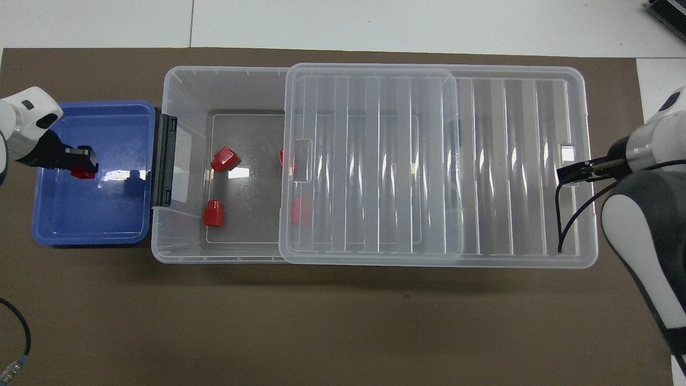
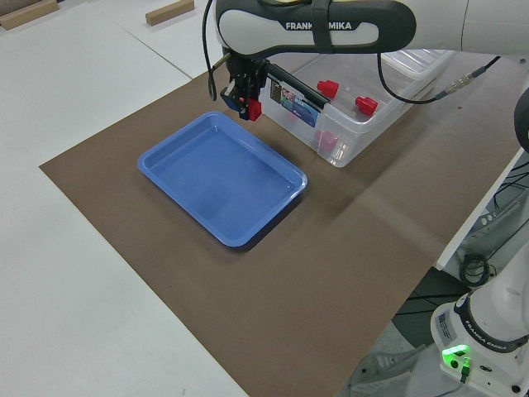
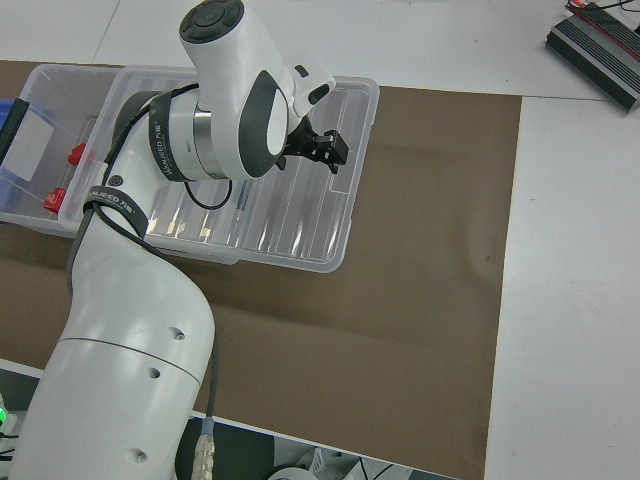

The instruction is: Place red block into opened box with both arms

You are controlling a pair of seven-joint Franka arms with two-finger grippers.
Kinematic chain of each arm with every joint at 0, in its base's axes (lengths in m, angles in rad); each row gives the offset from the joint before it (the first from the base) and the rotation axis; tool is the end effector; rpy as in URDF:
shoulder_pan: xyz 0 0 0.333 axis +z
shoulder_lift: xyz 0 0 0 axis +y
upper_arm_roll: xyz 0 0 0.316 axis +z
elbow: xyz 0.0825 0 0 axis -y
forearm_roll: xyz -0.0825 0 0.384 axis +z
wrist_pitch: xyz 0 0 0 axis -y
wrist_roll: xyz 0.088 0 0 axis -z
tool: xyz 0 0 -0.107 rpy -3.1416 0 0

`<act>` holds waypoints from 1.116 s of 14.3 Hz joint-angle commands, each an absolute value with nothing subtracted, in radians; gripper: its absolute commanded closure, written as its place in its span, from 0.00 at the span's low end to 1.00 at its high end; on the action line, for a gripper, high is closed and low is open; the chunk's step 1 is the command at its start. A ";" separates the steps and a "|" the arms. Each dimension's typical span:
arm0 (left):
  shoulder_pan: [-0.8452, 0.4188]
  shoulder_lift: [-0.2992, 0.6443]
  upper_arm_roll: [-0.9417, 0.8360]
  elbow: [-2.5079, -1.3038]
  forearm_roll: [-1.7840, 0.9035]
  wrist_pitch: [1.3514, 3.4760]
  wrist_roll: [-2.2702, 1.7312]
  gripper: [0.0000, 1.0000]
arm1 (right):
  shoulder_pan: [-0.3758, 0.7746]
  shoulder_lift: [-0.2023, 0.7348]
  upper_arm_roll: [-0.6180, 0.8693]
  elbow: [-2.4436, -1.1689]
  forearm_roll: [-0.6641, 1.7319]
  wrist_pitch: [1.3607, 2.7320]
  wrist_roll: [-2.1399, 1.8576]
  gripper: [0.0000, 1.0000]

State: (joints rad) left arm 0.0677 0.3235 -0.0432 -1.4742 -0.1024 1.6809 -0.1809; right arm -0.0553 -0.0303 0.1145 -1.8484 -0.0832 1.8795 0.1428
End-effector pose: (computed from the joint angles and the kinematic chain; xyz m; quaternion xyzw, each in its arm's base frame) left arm 0.6464 0.0095 0.4847 0.9904 0.1114 -0.0624 0.0526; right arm 0.5593 0.0276 0.5361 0.9982 -0.0303 0.0346 0.0384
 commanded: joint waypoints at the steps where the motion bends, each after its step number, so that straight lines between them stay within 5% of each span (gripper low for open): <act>1: -0.038 0.330 -0.032 -1.428 -0.130 1.624 -0.430 1.00 | -0.040 -0.018 0.120 -1.748 -0.060 1.800 0.268 0.00; 7: -0.276 0.279 -0.031 -1.456 -0.068 1.699 -0.734 1.00 | -0.051 0.011 0.123 -1.554 -0.011 1.654 0.298 0.00; 12: -0.345 0.137 -0.032 -1.926 -0.019 2.171 -0.741 1.00 | -0.054 -0.006 0.121 -1.566 -0.011 1.628 0.285 0.00; 16: -0.362 0.152 -0.032 -2.000 0.040 2.255 -0.735 1.00 | -0.055 -0.028 0.118 -1.609 -0.009 1.641 0.282 0.00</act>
State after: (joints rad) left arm -0.3425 0.2069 -0.0503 -1.9285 0.0081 2.2161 -0.7360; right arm -0.0431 -0.0156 0.1154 -1.5868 -0.0292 1.6436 0.2832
